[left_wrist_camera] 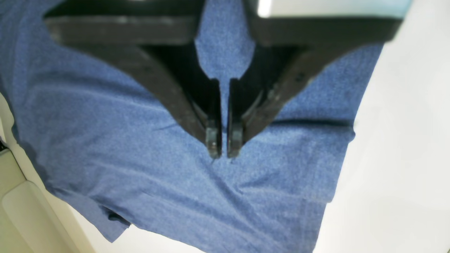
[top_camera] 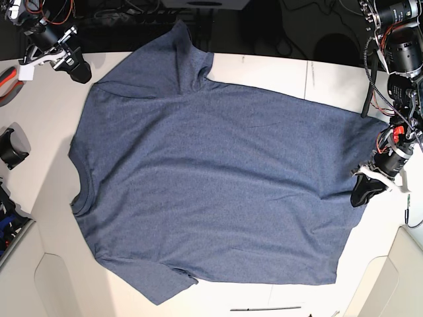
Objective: Layout the t-shirt on the table in an organized manner, then fold the t-shirt properly
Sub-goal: 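Release the shirt with the right gripper and move it to the shoulder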
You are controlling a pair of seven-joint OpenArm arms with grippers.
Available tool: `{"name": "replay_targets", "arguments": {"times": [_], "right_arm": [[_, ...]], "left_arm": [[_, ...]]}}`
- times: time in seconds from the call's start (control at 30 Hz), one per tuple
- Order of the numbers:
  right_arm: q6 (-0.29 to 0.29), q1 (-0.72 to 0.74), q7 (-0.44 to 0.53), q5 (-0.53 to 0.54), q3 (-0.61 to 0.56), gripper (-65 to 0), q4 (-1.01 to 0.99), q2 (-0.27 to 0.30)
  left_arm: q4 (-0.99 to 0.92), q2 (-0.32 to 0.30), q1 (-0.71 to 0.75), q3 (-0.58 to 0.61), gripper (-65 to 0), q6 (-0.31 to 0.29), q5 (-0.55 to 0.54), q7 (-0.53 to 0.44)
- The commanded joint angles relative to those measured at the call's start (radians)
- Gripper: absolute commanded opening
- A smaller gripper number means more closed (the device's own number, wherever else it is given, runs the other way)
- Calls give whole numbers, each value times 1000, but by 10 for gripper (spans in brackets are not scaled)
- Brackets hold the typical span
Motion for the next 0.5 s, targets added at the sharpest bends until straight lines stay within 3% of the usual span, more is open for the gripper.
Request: {"name": "replay_targets", "arguments": {"times": [0.0,0.47], "right_arm": [[8,-3,14,18,-6,-468,10,6],[-7,28,29,1,-85,-468,-105,6]], "left_arm": [[17,-17,-21,-5,-587,-9,-20,-26],[17,-17,-21,-5,-587,-9,-20,-26]]}}
